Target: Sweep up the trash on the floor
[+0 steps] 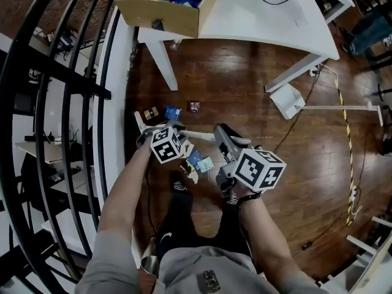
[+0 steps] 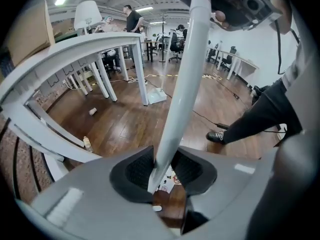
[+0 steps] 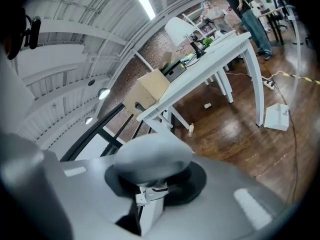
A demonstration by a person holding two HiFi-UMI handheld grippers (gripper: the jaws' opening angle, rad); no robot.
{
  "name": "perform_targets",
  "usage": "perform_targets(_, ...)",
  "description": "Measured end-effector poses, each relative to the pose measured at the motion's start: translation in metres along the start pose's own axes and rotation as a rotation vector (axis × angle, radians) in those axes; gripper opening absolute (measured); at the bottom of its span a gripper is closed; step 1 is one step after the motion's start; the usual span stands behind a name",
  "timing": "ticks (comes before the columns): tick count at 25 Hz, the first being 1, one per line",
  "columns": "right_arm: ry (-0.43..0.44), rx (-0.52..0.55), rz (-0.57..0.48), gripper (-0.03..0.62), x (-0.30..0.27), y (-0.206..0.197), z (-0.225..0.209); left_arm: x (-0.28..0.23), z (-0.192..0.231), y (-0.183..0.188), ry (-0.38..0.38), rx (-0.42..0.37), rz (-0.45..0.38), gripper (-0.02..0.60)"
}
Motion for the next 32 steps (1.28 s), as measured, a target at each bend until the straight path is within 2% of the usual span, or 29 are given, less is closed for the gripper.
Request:
perform_targets(4,-0.059,-0.04,-0.028,0.069,-0.032,-0.01,-0.001,-0.017,0.031,-0.017,-0.057,-0.056,0.013,0.11)
perform_targets(7,-0.134,-0.067,-0.051,0.069,-0.026,-0.017,-0.009,-0.034,0.033,-0.009,-0.114,-0.121,0.017,0.112)
perform_targets(12,-0.281,-0.077,-0.046,0.066,0.023,-0.027,-0.04,-0.066,-0.005,0.028,-0.218,-0.217,0.001,0.11)
perform_targets(17,-0.341,-0.108,-0.055,0.066,0.085,-0.029,-0.078,-0.094,-0.055,0.077,-0.27,-0.269,-0.035,0.11)
perform_targets(21,-0.344,-0.12,-0.044,0.066,0.127,-0.034,-0.11,-0.114,-0.095,0.106,-0.285,-0.269,-0.021,0.11)
perform_targets(25,-0.291,-0.145,-0.051,0.066,0.164,-0.024,-0.142,-0.121,-0.122,0.139,-0.255,-0.277,0.013,0.106)
perform_targets(32,-0.25,-0.07,-0.176,0.066,0.247,0.026,-0.152,-0.1,-0.154,0.231,-0.207,-0.301,-0.058,0.104)
Point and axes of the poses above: the fingertips, and each gripper's own axes: x backward along the fingers, z to its left, y out of its top, the point moved 9 cm from there along x, backward along the fingers, and after that the axes turned 9 degrees about -y, right-handed, at the moved point
